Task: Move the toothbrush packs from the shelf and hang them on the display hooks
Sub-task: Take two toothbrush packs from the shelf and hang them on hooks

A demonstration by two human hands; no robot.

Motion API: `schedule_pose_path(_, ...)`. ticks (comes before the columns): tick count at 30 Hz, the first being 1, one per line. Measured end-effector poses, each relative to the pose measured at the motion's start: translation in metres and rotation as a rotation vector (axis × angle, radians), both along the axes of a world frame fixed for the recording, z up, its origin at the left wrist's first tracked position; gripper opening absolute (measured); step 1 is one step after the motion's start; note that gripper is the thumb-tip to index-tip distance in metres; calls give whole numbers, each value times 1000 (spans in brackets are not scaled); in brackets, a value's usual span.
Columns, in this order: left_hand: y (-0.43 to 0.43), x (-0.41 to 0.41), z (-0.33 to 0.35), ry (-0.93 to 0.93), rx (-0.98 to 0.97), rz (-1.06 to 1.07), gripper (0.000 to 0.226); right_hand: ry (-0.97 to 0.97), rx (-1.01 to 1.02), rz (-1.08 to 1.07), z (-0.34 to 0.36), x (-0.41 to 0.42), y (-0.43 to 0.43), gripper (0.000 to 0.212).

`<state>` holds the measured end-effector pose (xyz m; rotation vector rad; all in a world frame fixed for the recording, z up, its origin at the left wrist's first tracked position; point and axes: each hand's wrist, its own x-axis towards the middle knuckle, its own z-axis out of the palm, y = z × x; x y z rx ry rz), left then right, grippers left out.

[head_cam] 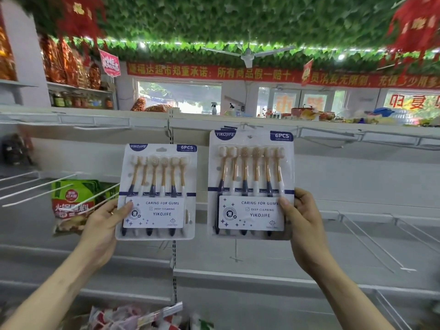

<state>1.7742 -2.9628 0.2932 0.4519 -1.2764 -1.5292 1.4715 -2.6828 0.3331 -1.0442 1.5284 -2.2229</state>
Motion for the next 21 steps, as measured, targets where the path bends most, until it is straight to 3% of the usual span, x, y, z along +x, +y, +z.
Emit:
schedule_pose_path(4,1,0,4,10,6,-5,38,-18,0,-4,0,-2,-5,25)
schedule_pose_path(8,1,3,7,3,2,6,56,-29,12,8,-3,-7,-13,27)
schedule_pose_path(13,0,0,11,18,7,-18,36,-26,18,-5,-1,-18,-34,22)
schedule_pose_path(21,-6,-9,16,-3,13,-15,41,-49,71,-49,-1,-47,-87,24)
